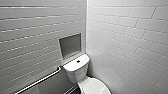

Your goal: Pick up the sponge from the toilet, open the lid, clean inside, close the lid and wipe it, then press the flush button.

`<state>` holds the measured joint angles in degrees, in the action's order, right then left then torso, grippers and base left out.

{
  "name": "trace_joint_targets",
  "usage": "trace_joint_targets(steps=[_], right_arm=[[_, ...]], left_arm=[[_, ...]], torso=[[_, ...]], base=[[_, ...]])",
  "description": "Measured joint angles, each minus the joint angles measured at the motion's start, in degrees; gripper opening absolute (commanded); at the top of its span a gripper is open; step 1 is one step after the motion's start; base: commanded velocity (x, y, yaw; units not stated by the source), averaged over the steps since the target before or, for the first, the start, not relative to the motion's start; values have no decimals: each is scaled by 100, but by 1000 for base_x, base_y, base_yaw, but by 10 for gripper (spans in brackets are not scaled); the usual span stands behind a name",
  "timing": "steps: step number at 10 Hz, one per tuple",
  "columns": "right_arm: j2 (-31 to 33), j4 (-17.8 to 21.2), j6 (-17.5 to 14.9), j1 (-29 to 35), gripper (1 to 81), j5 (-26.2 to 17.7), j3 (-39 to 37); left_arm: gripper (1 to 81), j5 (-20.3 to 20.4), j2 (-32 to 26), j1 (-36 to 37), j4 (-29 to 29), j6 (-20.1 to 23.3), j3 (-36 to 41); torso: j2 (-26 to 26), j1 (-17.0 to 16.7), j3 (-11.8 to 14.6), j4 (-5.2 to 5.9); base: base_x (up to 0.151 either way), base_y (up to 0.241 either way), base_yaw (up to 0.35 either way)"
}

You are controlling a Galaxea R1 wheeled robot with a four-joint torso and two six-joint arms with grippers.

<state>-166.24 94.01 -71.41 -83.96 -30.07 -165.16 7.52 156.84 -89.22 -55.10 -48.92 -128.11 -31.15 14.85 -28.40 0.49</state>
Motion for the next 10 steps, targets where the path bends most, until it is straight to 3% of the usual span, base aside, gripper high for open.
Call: trace_joint_targets(steps=[3, 7, 10], right_arm=[[-35, -30, -17, 2, 10, 9, -6], [-46, -68, -20, 26, 10, 9, -11], [-134, -112, -20, -6, 10, 390, -26]], left_arm=[[811, -2, 38, 9, 0, 0, -63], [811, 0, 46, 11, 0, 0, -96], [811, -2, 90, -38, 15, -2, -221]], torso=[[610, -389, 48, 0], [1423, -918, 595, 0], [1576, -1032, 695, 0]], base=[[0, 0, 0], [0, 0, 0], [0, 0, 0]])
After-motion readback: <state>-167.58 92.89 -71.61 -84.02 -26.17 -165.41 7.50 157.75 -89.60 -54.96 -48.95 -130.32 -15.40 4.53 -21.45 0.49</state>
